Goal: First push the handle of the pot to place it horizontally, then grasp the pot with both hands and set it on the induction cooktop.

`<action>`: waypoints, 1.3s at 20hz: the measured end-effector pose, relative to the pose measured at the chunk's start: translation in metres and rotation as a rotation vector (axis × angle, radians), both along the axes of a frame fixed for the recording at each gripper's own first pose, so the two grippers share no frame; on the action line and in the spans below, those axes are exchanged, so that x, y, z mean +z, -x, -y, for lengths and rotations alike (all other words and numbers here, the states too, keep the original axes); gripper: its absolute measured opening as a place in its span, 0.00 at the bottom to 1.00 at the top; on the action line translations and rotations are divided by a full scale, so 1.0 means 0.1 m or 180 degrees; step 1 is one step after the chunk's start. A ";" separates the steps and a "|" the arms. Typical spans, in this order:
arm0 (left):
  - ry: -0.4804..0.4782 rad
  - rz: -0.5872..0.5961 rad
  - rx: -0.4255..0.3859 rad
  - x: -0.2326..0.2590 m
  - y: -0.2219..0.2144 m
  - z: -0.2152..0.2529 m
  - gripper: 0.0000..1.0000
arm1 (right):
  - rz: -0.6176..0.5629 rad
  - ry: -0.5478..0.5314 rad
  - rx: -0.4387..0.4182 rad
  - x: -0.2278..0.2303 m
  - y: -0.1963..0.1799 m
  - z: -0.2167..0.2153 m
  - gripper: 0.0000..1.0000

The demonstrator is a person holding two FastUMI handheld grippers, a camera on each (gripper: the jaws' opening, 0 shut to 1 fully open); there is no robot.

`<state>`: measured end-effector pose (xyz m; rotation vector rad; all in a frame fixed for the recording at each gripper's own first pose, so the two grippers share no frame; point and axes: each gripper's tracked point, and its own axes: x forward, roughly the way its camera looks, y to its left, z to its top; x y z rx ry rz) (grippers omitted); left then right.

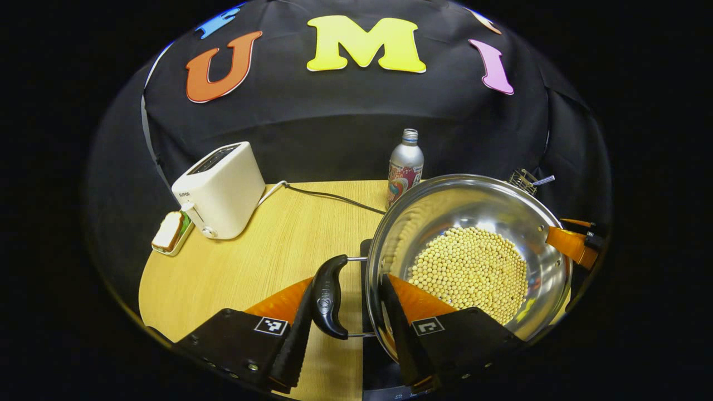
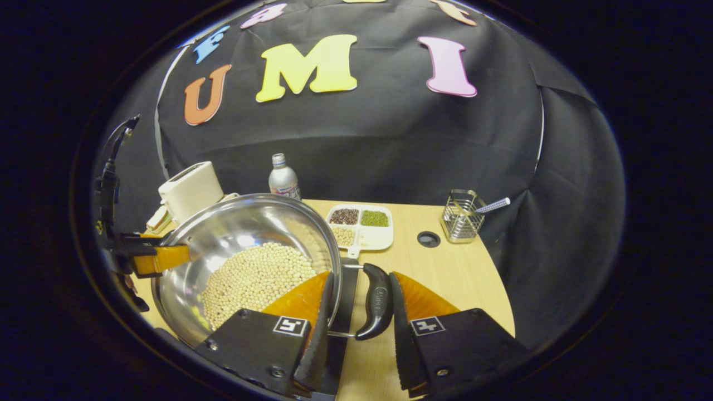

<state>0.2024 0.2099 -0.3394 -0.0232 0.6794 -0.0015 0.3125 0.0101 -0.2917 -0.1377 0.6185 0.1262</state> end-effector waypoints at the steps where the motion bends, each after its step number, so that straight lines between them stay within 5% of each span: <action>1: 0.0005 0.0001 0.0005 -0.03 -0.03 0.00 0.66 | -0.0011 -0.0016 -0.0010 -0.05 -0.01 0.00 0.54; 7: 0.0054 0.0242 0.0002 -0.07 -0.10 0.06 0.66 | 0.0170 -0.0359 -0.0084 -0.22 -0.05 0.04 0.57; 8: 0.0054 0.0274 -0.0007 -0.07 -0.10 0.05 0.75 | 0.0203 -0.0384 -0.0091 -0.21 -0.05 0.05 0.58; 9: 0.0056 0.0271 -0.0012 -0.07 -0.10 0.05 0.66 | 0.0202 -0.0397 -0.0099 -0.22 -0.04 0.06 0.58; 11: 0.0071 0.0301 0.0001 -0.07 -0.10 0.05 0.66 | 0.0215 -0.0408 -0.0103 -0.21 -0.04 0.06 0.60; 12: 0.0087 0.0296 0.0020 -0.09 -0.10 0.04 0.77 | 0.0223 -0.0432 -0.0120 -0.22 -0.04 0.06 0.60; 13: 0.0143 0.0267 0.0026 -0.14 -0.10 0.06 0.68 | 0.0234 -0.0456 -0.0143 -0.21 -0.04 0.07 0.60; 18: 0.0266 0.0375 0.0129 -0.11 -0.07 -0.02 0.84 | 0.0440 -0.0494 -0.0145 -0.14 0.06 0.10 0.69; 22: 0.0194 0.0647 0.0219 0.20 0.18 -0.12 0.89 | 0.0555 -0.0429 -0.0048 -0.02 0.30 0.08 0.85; 26: 0.0112 0.0914 0.0292 0.54 0.44 -0.21 0.96 | 0.0740 -0.0372 -0.0031 0.17 0.60 0.06 0.89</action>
